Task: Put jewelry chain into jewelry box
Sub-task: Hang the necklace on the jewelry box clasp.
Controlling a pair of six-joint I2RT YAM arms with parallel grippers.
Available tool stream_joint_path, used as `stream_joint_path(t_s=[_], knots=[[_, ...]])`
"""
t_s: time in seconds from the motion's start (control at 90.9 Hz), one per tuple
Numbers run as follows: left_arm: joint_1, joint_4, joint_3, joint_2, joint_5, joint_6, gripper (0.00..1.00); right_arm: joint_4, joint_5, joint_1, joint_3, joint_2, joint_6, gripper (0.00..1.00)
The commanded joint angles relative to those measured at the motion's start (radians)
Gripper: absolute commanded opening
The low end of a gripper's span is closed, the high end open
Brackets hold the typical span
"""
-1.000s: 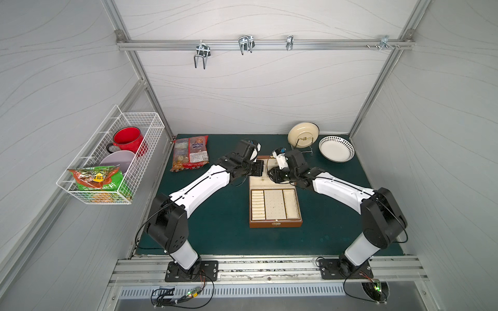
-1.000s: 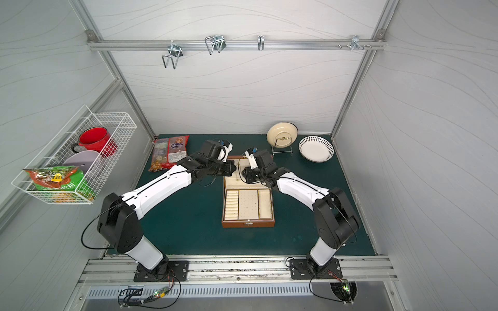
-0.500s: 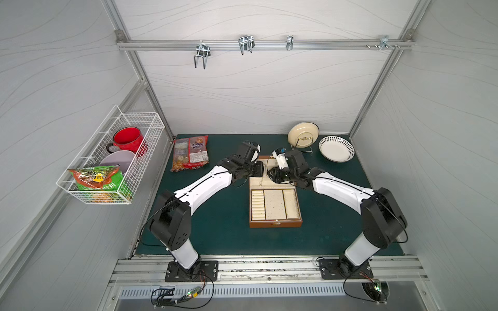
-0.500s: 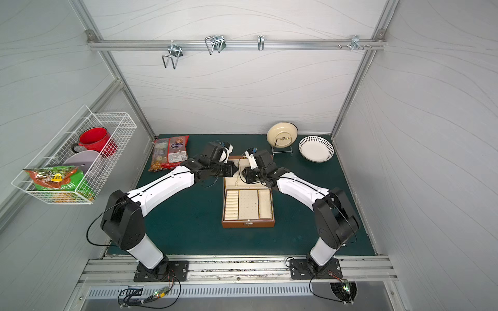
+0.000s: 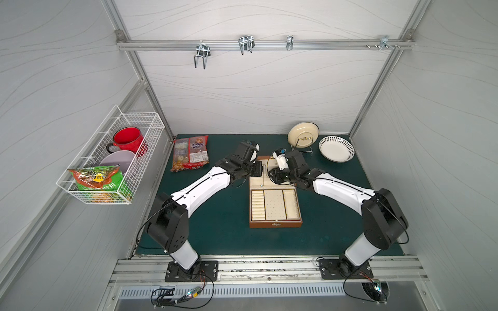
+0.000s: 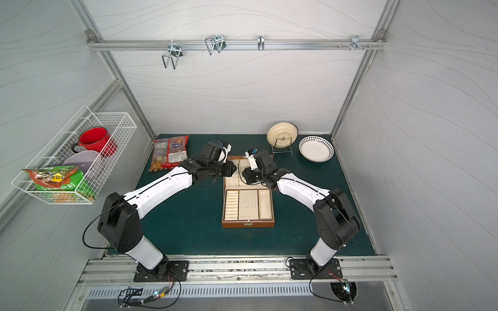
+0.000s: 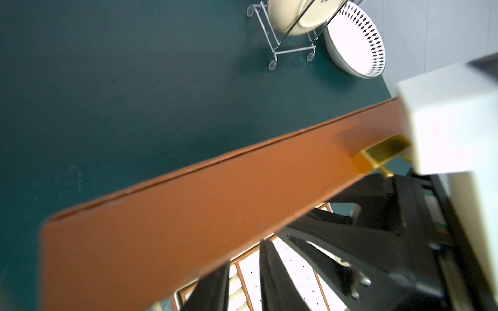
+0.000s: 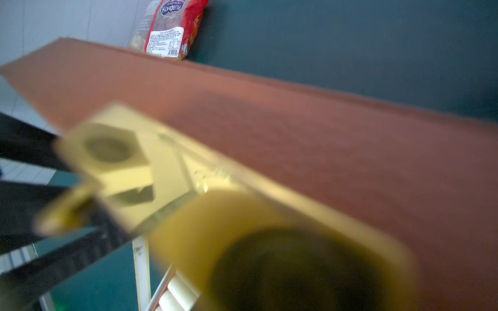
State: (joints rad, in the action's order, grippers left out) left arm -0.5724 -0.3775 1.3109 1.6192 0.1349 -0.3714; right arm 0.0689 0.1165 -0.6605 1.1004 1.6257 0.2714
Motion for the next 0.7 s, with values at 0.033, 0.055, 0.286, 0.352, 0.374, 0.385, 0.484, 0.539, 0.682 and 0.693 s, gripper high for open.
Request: stream_joint_path(t_s=[0.033,0.055,0.286,0.352,0.374,0.385,0.484,0.539,0.682,0.693], knots=[[-0.001,0.023,-0.021,-0.077,-0.02,-0.016,0.24,0.038,-0.033,-0.022,-0.036,-0.003,-0.026,0.28],[-0.001,0.025,-0.028,-0.083,-0.019,-0.02,0.24,0.037,-0.04,-0.025,-0.038,-0.004,-0.028,0.28],[-0.002,0.038,-0.094,-0.13,-0.007,-0.074,0.25,-0.034,-0.061,-0.031,-0.108,-0.058,-0.047,0.29],[-0.002,0.041,-0.111,-0.143,-0.016,-0.081,0.25,-0.114,-0.036,-0.031,-0.166,-0.094,-0.094,0.32],[-0.004,0.045,-0.117,-0.147,-0.018,-0.081,0.25,-0.145,-0.024,-0.031,-0.191,-0.109,-0.119,0.33],[-0.003,0.047,-0.12,-0.148,-0.018,-0.081,0.25,-0.16,-0.02,-0.03,-0.202,-0.117,-0.128,0.33],[-0.004,0.044,-0.127,-0.159,-0.026,-0.08,0.26,-0.306,0.039,-0.036,-0.322,-0.188,-0.272,0.39],[-0.006,0.038,-0.129,-0.164,-0.032,-0.078,0.26,-0.348,0.044,-0.046,-0.368,-0.221,-0.356,0.43],[-0.005,0.034,-0.136,-0.184,-0.031,-0.063,0.26,-0.24,-0.001,-0.052,-0.355,-0.267,-0.493,0.45],[-0.005,0.035,-0.138,-0.187,-0.032,-0.061,0.26,-0.233,-0.006,-0.053,-0.353,-0.27,-0.501,0.45]])
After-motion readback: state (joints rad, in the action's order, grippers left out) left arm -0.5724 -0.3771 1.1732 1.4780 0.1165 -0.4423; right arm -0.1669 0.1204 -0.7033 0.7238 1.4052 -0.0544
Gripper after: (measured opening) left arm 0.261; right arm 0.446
